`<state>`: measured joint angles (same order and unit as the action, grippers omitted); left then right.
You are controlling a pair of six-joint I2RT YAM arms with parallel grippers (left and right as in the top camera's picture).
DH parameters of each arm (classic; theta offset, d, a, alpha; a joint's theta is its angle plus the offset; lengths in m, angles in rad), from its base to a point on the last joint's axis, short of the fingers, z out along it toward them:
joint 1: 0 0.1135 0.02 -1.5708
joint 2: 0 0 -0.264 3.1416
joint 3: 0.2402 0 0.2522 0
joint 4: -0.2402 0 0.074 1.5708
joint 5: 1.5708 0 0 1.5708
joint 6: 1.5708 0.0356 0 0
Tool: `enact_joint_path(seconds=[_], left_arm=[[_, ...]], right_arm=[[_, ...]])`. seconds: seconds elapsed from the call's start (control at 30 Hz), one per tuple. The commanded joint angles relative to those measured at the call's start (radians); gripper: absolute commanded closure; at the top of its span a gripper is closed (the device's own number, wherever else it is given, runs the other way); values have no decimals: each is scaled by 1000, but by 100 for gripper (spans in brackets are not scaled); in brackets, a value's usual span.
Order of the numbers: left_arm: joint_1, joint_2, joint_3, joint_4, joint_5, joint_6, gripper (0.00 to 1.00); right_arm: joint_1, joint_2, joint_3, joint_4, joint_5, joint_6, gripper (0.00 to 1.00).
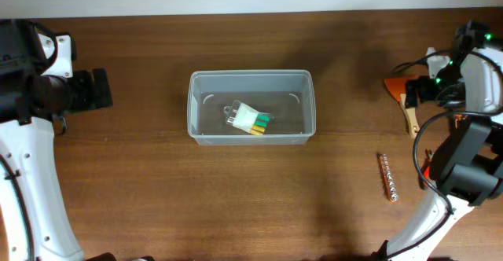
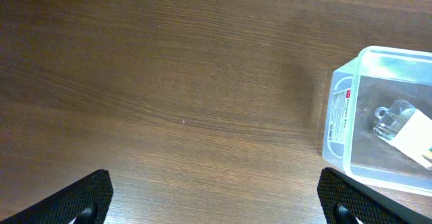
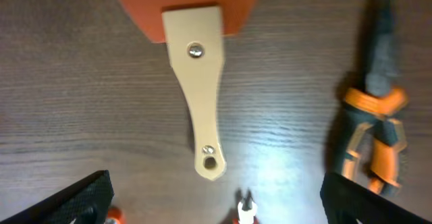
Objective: Pack container
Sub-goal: 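Move the right gripper to the scraper and grasp its wooden handle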
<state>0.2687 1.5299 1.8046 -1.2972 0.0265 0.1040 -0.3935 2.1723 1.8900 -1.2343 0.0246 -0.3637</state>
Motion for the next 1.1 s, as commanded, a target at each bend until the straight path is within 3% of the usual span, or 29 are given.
enact_joint_path(seconds=[0.0,0.4,1.07], left_arm=[[5,3,16,3,4,-13,1],[5,3,16,-5,4,-13,1],[5,3,16,-17,4,-13,1]], right_arm=[[16,-6,-39,42,-29,-24,2],[20,66,-59,84,-40,-130,1],[16,155,-60,90,-44,-153,1]])
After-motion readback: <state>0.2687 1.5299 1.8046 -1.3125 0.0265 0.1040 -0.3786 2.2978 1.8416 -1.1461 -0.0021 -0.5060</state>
